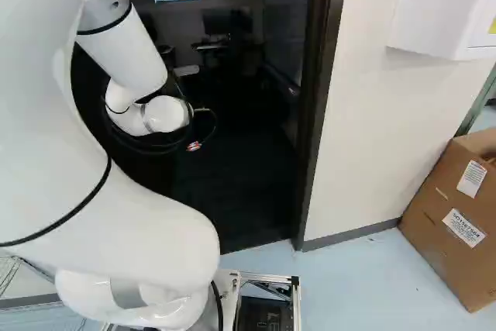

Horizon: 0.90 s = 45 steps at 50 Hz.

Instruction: Open the door and move inside

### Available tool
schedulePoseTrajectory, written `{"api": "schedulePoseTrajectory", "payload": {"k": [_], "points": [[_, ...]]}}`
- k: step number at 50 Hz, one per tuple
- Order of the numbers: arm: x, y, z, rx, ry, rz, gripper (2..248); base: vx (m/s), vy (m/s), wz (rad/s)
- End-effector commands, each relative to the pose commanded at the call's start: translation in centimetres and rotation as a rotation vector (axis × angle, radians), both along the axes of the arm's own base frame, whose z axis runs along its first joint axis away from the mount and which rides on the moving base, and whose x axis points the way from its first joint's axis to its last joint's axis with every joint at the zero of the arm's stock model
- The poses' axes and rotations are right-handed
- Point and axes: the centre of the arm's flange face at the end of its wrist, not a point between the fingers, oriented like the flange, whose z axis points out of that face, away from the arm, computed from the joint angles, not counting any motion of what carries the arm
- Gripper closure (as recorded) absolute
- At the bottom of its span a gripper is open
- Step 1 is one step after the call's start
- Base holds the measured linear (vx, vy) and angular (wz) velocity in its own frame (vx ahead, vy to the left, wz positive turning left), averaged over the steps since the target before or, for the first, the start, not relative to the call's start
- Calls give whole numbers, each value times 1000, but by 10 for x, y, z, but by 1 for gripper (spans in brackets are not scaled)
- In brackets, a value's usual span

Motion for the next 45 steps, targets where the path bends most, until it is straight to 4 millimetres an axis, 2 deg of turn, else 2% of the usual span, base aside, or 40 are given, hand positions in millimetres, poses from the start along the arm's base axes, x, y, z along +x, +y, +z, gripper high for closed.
{"api": "schedulePoseTrajectory", "payload": {"k": [24, 45], "points": [[-2, -23, 0, 45, 8, -117, 3, 0, 0, 0], [-12, -36, -2, 49, 5, -150, 3, 0, 0, 0]]}}
